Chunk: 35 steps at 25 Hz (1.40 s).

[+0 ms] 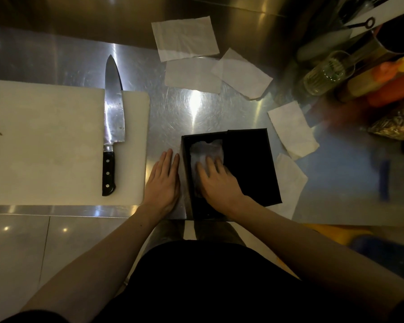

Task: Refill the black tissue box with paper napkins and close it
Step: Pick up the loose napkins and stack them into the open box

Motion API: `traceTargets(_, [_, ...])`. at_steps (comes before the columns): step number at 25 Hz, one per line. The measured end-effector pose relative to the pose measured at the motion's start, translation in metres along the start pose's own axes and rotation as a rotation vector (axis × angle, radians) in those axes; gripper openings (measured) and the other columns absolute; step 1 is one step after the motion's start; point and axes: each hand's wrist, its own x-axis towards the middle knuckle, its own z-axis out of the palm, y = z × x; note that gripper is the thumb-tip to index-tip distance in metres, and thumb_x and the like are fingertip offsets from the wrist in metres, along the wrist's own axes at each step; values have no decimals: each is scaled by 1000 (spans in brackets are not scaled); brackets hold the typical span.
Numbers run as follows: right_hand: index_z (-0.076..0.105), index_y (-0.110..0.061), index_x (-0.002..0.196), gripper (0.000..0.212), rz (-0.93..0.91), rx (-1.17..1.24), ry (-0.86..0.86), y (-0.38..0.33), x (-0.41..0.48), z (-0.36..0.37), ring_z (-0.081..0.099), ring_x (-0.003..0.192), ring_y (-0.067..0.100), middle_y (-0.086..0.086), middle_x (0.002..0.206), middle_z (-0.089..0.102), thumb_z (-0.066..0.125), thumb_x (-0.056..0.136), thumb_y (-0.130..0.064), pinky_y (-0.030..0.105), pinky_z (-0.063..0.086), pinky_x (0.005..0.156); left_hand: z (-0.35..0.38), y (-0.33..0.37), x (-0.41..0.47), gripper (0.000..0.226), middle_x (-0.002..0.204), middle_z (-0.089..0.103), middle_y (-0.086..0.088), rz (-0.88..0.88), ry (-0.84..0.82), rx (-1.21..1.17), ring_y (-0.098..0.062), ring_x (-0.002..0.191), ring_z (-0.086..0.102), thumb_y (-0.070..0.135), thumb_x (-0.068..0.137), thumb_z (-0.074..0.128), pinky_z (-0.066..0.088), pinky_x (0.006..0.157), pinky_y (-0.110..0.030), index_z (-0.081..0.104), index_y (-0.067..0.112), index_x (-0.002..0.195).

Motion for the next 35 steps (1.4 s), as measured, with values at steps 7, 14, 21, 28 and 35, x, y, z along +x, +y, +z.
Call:
traceTargets(7, [1, -32, 152, 73, -3, -60, -106, -5, -8, 0, 2, 143, 51, 20, 160, -8, 40, 95, -57, 55, 22, 113, 1, 0, 0, 59, 161, 18, -18, -20, -6, 6, -31, 150, 13, 24, 96, 26, 17, 120, -42, 22, 6, 153])
traceTargets(14, [-2, -22, 153, 74, -41, -10, -66, 0, -5, -10, 2, 144, 47, 22, 160, -6, 41, 98, -47, 53, 23, 116, -3, 0, 0, 57, 160, 21, -18, -25, -13, -5, -32, 149, 16, 21, 97, 35, 21, 120, -47, 26, 6, 152])
traceTargets(21, [48, -10, 134, 43, -65, 299, 431, 26, 10, -52, 55, 114, 32, 17, 131, 55, 55, 93, -20, 44, 54, 86, -10, 2, 24, 60, 163, 8, -15, -51, -30, 27, -27, 151, 4, 33, 102, 28, 4, 121, -40, 11, 12, 155])
traceTargets(28, [46, -17, 136, 39, 330, 517, 482, 123, 102, -88, 49, 125, 23, 6, 139, 50, 45, 101, -33, 37, 40, 105, -6, 3, 26, 62, 162, 16, -15, -70, 33, 77, -29, 150, 13, 34, 99, 28, 18, 119, -45, 13, 13, 155])
traceTargets(35, [56, -17, 129, 36, 413, 416, 561, 173, 180, -94, 50, 125, 23, 8, 139, 52, 49, 99, -37, 35, 37, 108, -3, 5, 29, 64, 162, 18, -12, -80, 59, 62, -24, 150, 11, 37, 98, 32, 17, 120, -42, 13, 16, 155])
